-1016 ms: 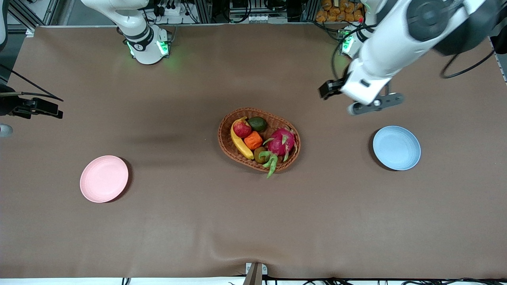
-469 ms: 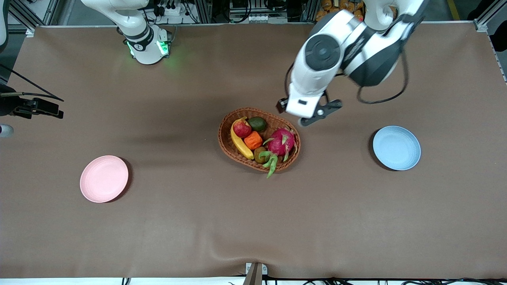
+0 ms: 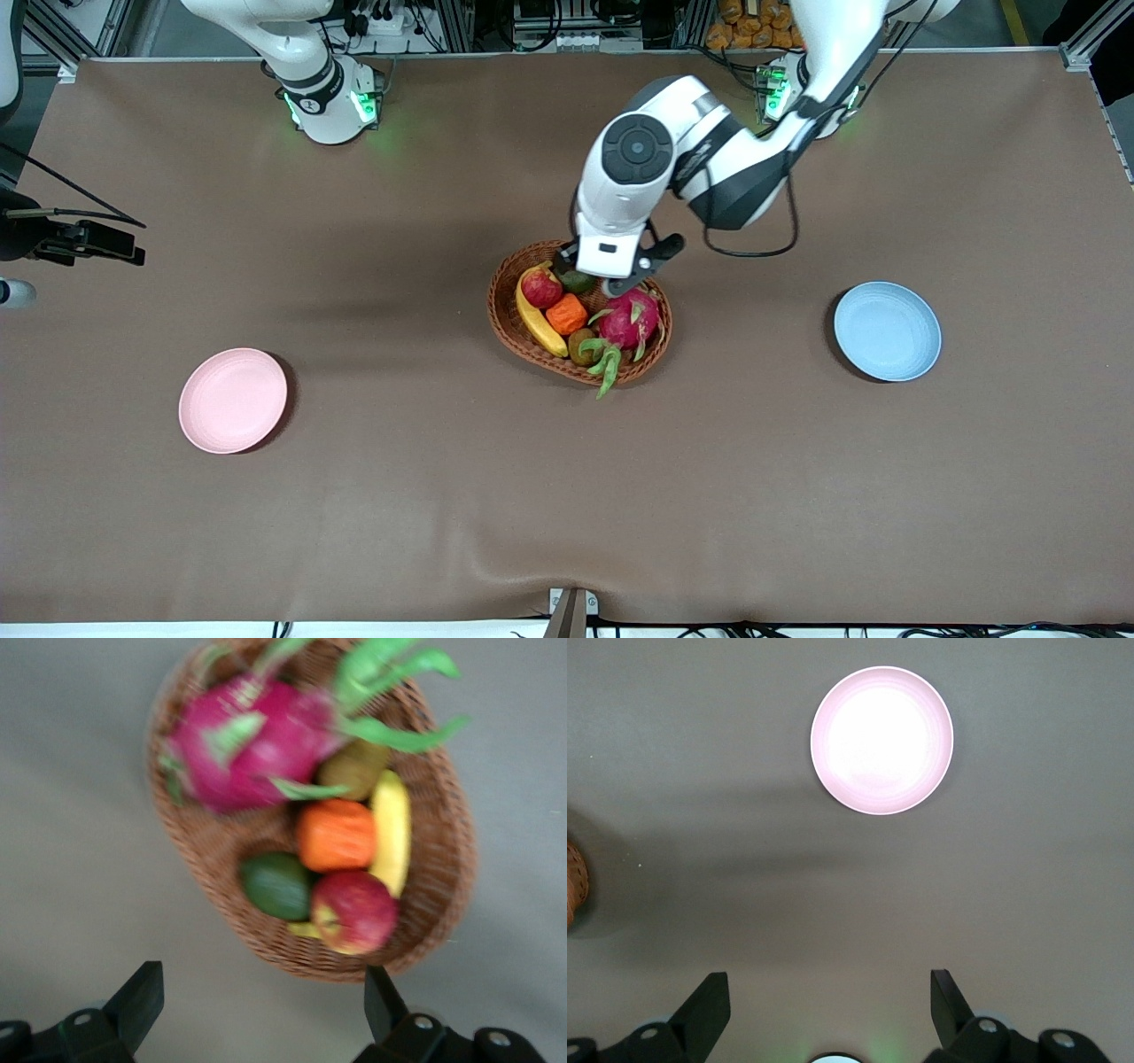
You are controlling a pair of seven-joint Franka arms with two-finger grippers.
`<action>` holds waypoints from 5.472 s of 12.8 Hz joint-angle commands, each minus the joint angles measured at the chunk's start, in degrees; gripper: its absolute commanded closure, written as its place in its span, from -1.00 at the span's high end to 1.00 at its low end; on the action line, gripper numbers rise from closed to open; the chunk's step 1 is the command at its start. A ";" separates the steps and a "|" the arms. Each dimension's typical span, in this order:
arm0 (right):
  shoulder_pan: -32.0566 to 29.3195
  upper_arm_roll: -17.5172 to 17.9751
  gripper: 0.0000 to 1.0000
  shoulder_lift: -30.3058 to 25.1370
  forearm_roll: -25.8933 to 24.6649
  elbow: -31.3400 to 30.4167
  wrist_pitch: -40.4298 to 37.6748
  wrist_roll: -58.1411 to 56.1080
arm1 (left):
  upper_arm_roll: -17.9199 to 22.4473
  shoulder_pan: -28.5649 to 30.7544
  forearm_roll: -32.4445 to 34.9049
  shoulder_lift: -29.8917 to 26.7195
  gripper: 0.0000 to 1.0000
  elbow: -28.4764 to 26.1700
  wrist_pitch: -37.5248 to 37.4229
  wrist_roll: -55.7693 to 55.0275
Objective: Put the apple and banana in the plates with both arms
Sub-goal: 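Reach the left gripper over the fruit basket toward the red apple, then lower the left gripper and close it on the red apple, then carry the apple to the blue plate while the right gripper reaches out, then lower the apple onto the blue plate while the right gripper reaches the banana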
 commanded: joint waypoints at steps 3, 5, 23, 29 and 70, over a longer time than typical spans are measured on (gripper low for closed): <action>-0.02 -0.11 1.00 -0.54 0.37 -1.25 0.90 -0.48 | 8.92 -11.14 1.57 9.26 1.00 8.54 3.24 -7.03; -0.02 -0.11 1.00 -0.54 0.37 -1.34 0.90 -0.48 | 15.43 -17.91 1.48 11.19 1.00 10.56 4.11 -8.34; -0.02 -0.11 1.00 -0.46 0.46 -1.69 1.16 -0.48 | 18.63 -23.13 3.06 16.65 0.36 10.13 10.19 -10.81; -0.02 -0.11 1.00 -0.46 0.46 -1.69 1.16 -0.48 | 18.71 -22.60 3.06 14.73 -1.00 10.65 7.83 -12.75; 43.12 -0.37 1.00 25.21 12.77 -3.45 37.11 29.72 | 18.71 44.02 -6.08 -6.03 -1.00 -19.58 5.16 99.05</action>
